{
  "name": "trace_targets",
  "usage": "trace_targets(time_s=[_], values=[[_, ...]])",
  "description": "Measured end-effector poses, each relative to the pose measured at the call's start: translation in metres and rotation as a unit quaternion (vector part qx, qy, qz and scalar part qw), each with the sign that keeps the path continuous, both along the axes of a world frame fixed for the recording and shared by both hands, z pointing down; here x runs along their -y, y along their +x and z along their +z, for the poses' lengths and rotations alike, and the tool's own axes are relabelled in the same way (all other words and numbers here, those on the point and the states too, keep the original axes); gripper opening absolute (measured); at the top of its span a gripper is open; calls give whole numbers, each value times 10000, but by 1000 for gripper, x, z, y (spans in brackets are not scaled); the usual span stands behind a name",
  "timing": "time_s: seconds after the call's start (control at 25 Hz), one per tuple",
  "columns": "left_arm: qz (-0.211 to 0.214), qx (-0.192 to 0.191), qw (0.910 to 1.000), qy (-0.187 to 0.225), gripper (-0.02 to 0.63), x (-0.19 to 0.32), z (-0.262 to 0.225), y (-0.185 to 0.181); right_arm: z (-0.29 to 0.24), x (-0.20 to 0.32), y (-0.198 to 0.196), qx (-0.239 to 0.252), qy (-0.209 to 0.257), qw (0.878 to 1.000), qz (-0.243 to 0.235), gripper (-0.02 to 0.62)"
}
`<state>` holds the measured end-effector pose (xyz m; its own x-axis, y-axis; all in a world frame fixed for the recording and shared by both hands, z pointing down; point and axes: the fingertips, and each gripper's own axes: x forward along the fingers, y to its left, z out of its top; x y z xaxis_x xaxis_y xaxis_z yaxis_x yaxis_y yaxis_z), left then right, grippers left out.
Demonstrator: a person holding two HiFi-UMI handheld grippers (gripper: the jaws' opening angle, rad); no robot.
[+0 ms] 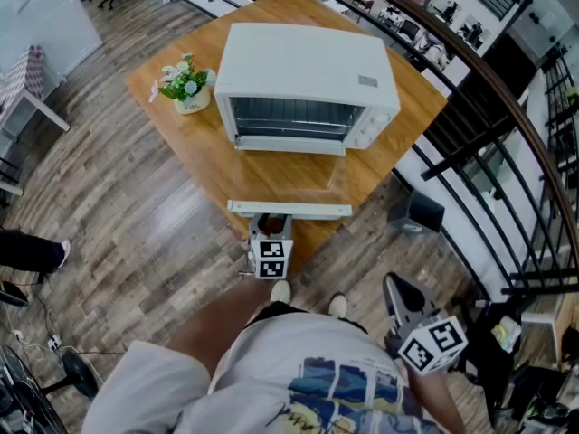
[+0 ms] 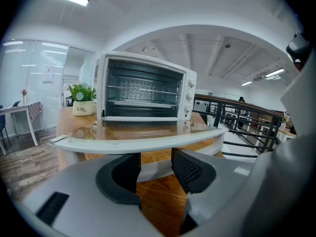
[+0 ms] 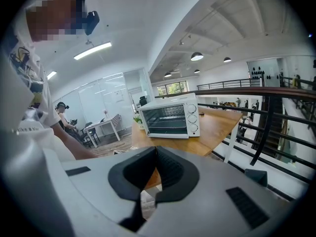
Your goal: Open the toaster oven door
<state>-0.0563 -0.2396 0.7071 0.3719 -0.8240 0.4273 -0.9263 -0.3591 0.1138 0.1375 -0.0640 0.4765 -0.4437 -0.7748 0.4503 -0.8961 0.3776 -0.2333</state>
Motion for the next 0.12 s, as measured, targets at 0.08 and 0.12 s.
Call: trace_targets(time_s=[0.08, 0.12], values=[[-3, 2, 10000, -18, 187, -1, 1, 0, 1, -1, 0, 17, -17, 10000, -6, 2], [-4, 3, 10000, -28, 187, -1, 1, 0, 2, -1, 0, 24, -26, 10000, -9, 2]])
